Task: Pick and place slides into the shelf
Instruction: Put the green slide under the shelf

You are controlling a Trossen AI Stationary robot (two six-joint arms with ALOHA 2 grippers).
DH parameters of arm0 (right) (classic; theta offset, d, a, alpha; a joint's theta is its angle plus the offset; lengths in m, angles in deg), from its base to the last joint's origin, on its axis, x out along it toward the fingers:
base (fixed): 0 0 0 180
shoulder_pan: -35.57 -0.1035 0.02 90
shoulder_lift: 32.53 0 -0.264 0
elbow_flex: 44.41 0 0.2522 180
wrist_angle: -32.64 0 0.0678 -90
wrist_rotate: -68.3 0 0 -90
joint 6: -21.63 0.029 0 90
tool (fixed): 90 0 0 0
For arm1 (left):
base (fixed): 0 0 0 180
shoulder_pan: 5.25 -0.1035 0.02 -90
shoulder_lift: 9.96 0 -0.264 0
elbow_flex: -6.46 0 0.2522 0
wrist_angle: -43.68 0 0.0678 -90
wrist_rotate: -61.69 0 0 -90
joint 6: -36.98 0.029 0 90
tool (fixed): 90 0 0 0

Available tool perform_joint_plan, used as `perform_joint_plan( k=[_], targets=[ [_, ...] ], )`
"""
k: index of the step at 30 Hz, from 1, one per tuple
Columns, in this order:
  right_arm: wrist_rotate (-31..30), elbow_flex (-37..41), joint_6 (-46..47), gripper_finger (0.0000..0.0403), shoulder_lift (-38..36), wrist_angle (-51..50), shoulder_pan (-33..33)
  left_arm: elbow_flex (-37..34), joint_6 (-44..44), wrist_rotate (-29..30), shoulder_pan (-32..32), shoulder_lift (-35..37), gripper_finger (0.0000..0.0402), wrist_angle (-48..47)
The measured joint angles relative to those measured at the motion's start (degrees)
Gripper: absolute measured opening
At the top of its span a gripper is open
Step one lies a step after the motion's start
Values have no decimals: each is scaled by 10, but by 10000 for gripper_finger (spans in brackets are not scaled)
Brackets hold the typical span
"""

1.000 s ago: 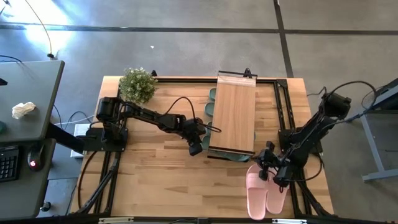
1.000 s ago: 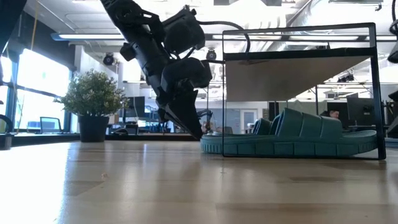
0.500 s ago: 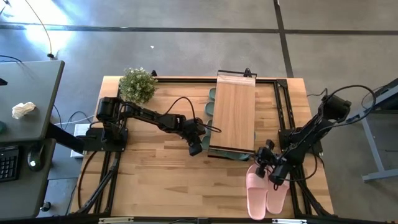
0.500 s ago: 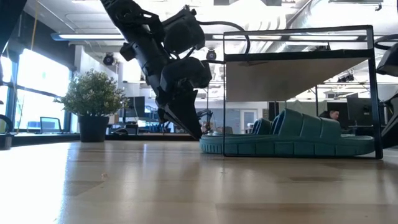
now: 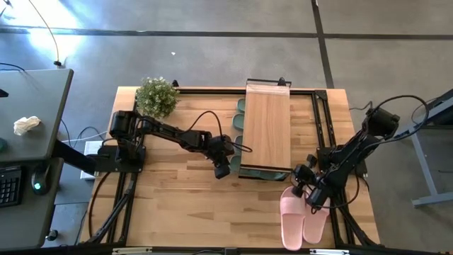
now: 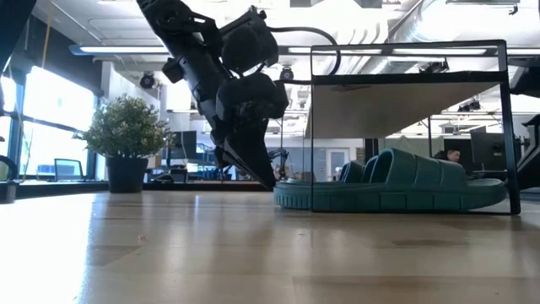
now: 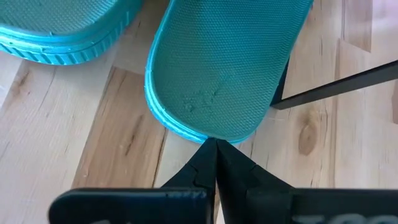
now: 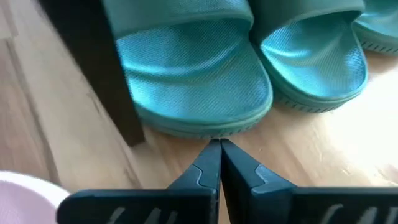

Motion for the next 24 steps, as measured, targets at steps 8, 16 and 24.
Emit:
perform_joint_plan(
  k=[8, 16, 24],
  targets=[
    [26, -15, 15, 0, 0, -31, -15, 0, 1, 0, 0, 0, 0, 1],
    [60, -97, 49, 0, 0, -203, -28, 0, 8, -11, 0, 0, 0, 19],
    [83, -203, 213, 0, -10, -446, -47, 0, 10, -13, 0, 0, 0, 18]
  ],
)
